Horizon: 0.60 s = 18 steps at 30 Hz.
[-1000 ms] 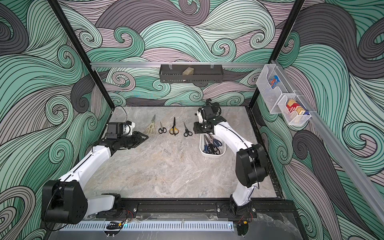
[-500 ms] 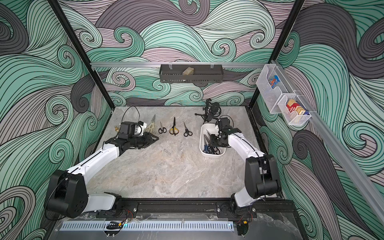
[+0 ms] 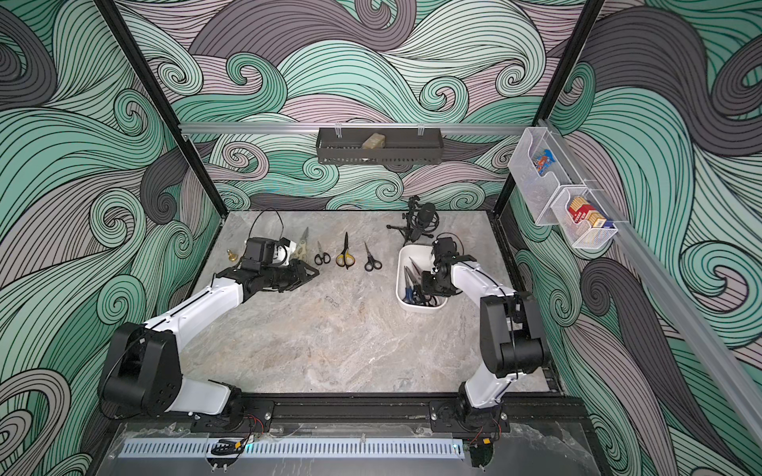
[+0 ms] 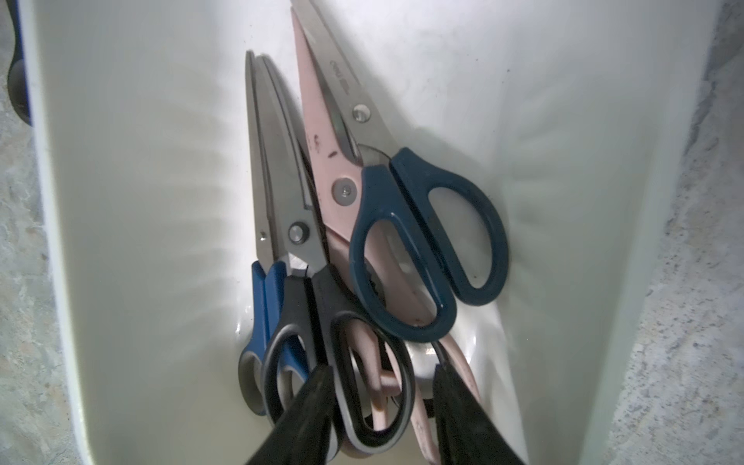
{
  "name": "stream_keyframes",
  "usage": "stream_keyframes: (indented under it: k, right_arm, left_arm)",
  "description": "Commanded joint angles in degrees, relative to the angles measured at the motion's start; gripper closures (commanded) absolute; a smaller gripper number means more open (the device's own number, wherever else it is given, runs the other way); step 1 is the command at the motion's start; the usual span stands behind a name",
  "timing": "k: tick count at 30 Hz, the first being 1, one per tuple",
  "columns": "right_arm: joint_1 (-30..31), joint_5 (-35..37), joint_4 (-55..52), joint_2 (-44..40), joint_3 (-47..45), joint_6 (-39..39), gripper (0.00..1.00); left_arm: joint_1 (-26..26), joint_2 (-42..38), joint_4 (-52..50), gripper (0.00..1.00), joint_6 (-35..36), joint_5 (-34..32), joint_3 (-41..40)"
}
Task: Take the scissors out of the storage box
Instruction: Pick up the scissors from the storage box.
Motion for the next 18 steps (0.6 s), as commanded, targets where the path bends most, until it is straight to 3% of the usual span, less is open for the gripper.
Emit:
stream_keyframes:
  k: [1,11,18]
  right_arm:
    - [-0.1,0.3,0.5,0.7,-0.8,0.4,0.62]
    - [-0.1,3.2,1.4,3.0,-1.7,2.2,0.70]
    - [-0.1,0.2,4.5,4.9,-2.3,3.4,0.72]
  left_arm:
    - [-0.3,1.3,-1.2,0.62,1.7,0.2,1.8]
    - [-0.2,1.7,-1.8,0.62,2.8,0.2,1.9]
    - [-0.3,1.6,-2.2,0.62,3.1,0.1,1.8]
